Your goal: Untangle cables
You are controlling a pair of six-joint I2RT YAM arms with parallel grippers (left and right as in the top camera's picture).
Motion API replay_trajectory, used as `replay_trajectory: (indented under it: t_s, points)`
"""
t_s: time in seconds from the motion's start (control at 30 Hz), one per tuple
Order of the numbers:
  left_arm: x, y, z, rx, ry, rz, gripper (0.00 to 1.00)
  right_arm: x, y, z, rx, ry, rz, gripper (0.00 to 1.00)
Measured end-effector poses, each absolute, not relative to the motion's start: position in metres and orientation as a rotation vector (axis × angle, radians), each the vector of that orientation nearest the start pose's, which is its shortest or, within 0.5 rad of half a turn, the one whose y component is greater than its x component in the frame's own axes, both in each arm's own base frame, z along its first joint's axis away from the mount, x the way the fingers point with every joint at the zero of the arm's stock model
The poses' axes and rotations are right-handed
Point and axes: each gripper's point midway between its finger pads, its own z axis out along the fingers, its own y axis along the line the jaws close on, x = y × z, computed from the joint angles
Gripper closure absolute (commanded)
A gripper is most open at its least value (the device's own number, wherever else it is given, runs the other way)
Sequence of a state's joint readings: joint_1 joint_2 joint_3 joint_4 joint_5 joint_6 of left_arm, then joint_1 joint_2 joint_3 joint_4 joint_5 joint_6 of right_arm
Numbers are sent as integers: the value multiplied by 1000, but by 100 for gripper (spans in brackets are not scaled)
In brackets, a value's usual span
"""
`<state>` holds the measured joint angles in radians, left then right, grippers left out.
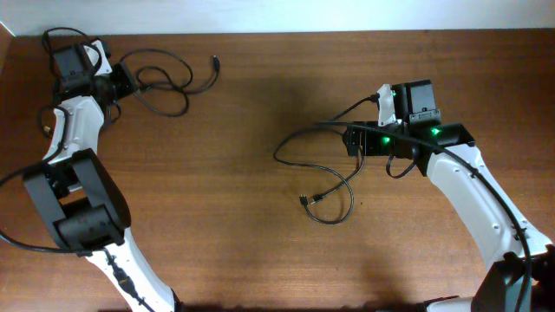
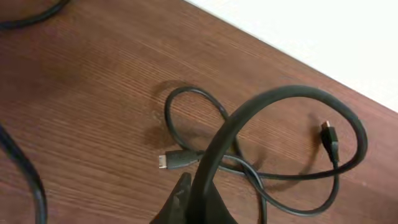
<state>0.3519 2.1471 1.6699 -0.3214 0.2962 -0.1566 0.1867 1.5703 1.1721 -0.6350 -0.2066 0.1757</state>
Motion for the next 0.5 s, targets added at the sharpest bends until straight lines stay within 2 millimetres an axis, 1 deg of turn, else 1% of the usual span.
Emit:
replay_trajectory:
  t_s: [0.07, 0.1, 0.13, 0.17, 0.23, 0.27, 0.33, 0.4, 0.43, 0.5]
  points:
    - [557, 153, 105, -455, 2295, -242, 73, 380, 108, 130, -89, 2621, 397, 1]
    - [557, 154, 104, -456, 2298, -237, 64, 380, 108, 130, -89, 2622, 398, 2]
    - [556, 154, 103, -457, 2302, -233, 50, 380, 108, 130, -90, 2621, 397, 1]
    - [555, 154, 102, -460, 2309, -232, 30, 380, 108, 130, -89, 2622, 398, 1]
    - [555, 154, 102, -456, 2311, -229, 6, 380, 108, 130, -89, 2621, 397, 1]
    - [555, 154, 102, -458, 2311, -230, 1, 380, 108, 130, -89, 2622, 398, 2]
    - [555, 153, 102, -458, 2312, -236, 1, 380, 108, 130, -89, 2621, 397, 2]
    - [555, 150, 107, -445, 2305, -252, 1, 380, 108, 130, -89, 2621, 397, 1]
    - [555, 148, 115, -433, 2293, -266, 1, 380, 108, 130, -89, 2622, 398, 2]
    - [554, 143, 146, -401, 2245, -280, 1, 380, 108, 130, -89, 2621, 397, 2]
